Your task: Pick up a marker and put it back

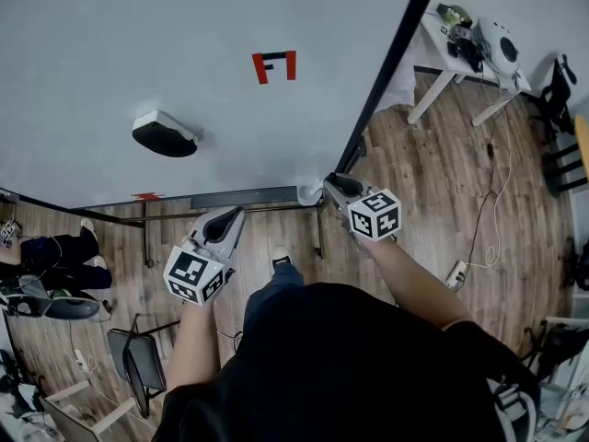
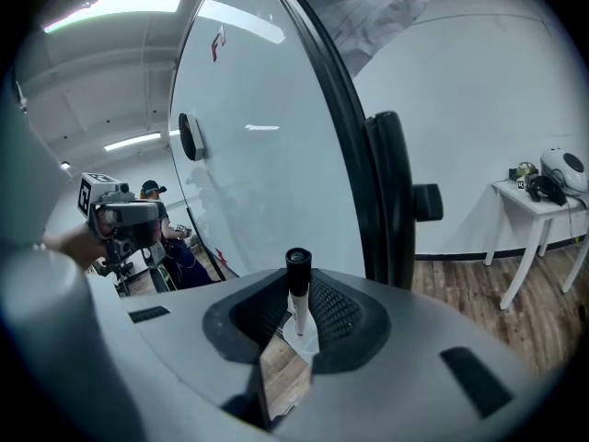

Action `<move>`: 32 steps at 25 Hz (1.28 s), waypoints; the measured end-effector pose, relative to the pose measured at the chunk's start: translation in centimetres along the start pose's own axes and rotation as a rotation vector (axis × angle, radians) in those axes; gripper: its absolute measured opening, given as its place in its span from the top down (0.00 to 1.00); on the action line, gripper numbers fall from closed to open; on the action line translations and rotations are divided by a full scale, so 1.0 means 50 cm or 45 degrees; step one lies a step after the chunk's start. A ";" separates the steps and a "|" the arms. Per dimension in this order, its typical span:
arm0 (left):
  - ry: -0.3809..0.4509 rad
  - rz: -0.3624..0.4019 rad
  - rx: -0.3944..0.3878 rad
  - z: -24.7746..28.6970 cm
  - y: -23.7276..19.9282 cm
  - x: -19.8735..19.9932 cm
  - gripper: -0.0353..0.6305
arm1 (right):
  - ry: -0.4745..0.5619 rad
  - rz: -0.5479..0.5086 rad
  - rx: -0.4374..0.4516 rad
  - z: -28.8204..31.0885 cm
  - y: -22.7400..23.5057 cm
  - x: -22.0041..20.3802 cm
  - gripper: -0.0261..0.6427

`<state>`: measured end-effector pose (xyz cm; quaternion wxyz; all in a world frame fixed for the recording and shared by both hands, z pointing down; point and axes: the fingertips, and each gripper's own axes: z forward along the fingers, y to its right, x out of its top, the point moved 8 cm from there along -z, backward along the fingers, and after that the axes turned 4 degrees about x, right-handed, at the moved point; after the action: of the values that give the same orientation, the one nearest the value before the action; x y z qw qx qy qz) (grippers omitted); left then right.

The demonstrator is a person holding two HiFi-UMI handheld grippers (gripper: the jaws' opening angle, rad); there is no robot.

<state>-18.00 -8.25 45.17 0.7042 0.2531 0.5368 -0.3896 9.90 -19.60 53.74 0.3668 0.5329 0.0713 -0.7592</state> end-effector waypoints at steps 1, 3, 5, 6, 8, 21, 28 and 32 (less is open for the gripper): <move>-0.002 -0.003 0.000 0.002 -0.006 -0.003 0.93 | -0.011 -0.002 0.000 0.010 0.002 -0.005 0.87; -0.006 -0.007 -0.002 0.005 -0.018 -0.007 0.93 | -0.032 -0.005 -0.001 0.029 0.007 -0.014 0.87; -0.011 -0.010 -0.006 0.009 -0.029 -0.010 0.93 | -0.050 -0.007 -0.004 0.047 0.011 -0.022 0.87; -0.014 -0.012 -0.007 0.011 -0.034 -0.011 0.93 | -0.058 -0.009 -0.007 0.055 0.013 -0.026 0.87; -0.020 -0.016 -0.010 0.013 -0.042 -0.013 0.93 | -0.074 -0.014 -0.015 0.069 0.018 -0.036 0.87; -0.051 -0.037 -0.029 0.028 -0.083 -0.030 0.93 | -0.149 -0.008 -0.038 0.134 0.041 -0.104 0.87; -0.049 -0.048 -0.034 0.028 -0.088 -0.042 0.93 | -0.173 -0.004 -0.047 0.142 0.039 -0.127 0.87; -0.050 -0.050 -0.036 0.027 -0.087 -0.044 0.93 | -0.185 -0.003 -0.049 0.143 0.040 -0.133 0.87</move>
<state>-21.11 -11.16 47.92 0.7103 0.2248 0.5332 -0.4007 6.84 -21.42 63.04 0.3803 0.4691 0.0596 -0.7948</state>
